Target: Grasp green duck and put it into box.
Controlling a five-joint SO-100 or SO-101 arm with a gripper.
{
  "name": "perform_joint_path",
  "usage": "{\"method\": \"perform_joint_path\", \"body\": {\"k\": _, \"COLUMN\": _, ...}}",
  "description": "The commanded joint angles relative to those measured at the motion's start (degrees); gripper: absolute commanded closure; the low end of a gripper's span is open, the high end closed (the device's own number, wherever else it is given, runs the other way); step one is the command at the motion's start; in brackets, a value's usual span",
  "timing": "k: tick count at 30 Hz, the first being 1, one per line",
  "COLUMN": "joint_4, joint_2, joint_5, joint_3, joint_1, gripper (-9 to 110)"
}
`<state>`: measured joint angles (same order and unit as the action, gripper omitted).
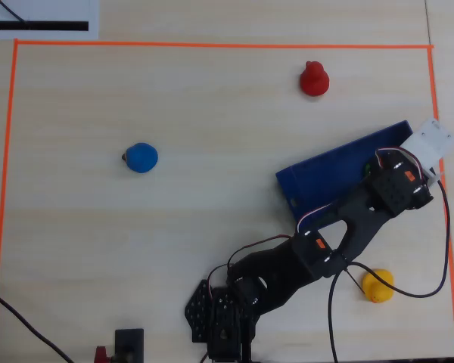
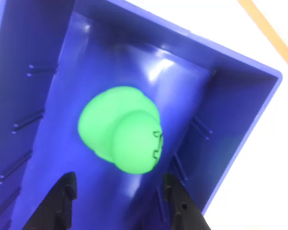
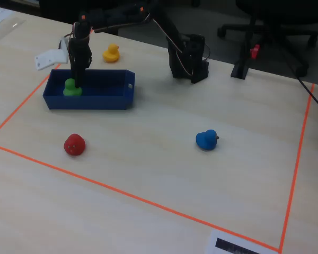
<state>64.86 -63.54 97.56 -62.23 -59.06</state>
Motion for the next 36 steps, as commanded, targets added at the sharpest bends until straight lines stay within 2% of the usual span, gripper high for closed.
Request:
{"method": "perform_joint_path", "body": {"k": 1, "joint_4": 1.23, "joint_2": -4.66, "joint_5": -0.09, "joint_3": 2.11, "joint_1": 0.26, "gripper": 80}}
{"method": "perform_joint_path", "body": {"k": 4, "joint_4": 4.13, "joint_2": -9.05, "joint_5": -0.35, "joint_3": 3.87, "joint_1": 1.93, "gripper": 84}}
{"method": "perform_joint_path", "body": {"k": 6, "joint_4": 4.04, "joint_2": -13.18, "joint_5": -3.08, "joint_3": 4.22, "joint_1": 3.96, "gripper": 87}}
{"method": "perform_joint_path", "body": {"k": 9, "joint_4": 1.76, "joint_2": -21.18, "joint_5": -8.44, "joint_3": 2.02, "joint_1": 8.44, "gripper": 97}}
{"method": "perform_joint_path", "body": {"k": 12, "joint_4": 6.06, "joint_2": -29.88, "joint_5": -12.04, "joint_3": -1.49, "joint_1": 14.94, "gripper": 101}}
{"method": "perform_joint_path", "body": {"k": 15, "joint_4": 8.53, "joint_2": -42.80, "joint_5": -12.39, "joint_3": -15.91, "joint_1": 23.20, "gripper": 101}}
{"method": "perform_joint_path", "body": {"k": 24, "joint_4": 5.10, "joint_2": -82.62, "joint_5": -11.60, "joint_3": -67.41, "joint_1": 47.90, "gripper": 101}}
{"method": "perform_joint_path", "body": {"k": 36, "joint_4": 4.57, "joint_2": -107.49, "joint_5": -5.01, "joint_3": -99.14, "joint_1": 54.93, "gripper": 101}}
